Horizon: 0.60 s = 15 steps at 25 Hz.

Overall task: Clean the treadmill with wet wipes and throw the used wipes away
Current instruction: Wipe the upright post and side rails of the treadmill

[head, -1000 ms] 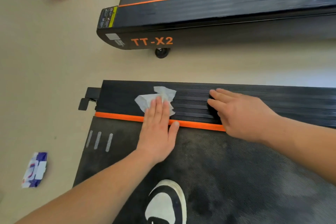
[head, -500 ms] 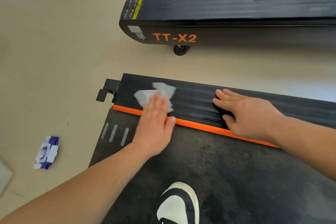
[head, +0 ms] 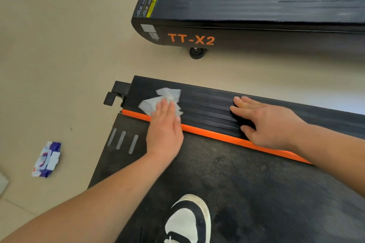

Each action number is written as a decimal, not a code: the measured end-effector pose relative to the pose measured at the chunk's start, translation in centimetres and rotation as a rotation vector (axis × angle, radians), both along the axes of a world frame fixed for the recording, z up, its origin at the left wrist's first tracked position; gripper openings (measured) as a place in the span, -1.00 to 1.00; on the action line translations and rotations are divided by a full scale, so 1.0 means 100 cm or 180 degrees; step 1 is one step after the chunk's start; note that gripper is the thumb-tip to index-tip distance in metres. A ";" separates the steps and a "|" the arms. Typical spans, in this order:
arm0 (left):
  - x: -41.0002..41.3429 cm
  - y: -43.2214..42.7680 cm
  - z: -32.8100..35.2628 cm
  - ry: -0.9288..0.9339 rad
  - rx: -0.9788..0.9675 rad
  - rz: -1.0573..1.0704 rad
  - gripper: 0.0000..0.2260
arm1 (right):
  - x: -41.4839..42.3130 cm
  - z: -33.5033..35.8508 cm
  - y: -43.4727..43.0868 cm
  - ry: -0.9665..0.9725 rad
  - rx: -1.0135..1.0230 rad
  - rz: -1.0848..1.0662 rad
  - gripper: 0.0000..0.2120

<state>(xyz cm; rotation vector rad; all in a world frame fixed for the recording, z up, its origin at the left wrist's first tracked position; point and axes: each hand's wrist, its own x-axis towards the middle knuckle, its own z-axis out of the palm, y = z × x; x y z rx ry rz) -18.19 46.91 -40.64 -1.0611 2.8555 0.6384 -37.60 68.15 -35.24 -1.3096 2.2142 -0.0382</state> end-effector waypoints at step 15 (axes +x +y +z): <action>-0.067 0.017 0.052 0.0066 0.0328 -0.0025 -0.50 | -0.010 0.011 0.012 -0.0378 -0.0668 -0.1449 -0.56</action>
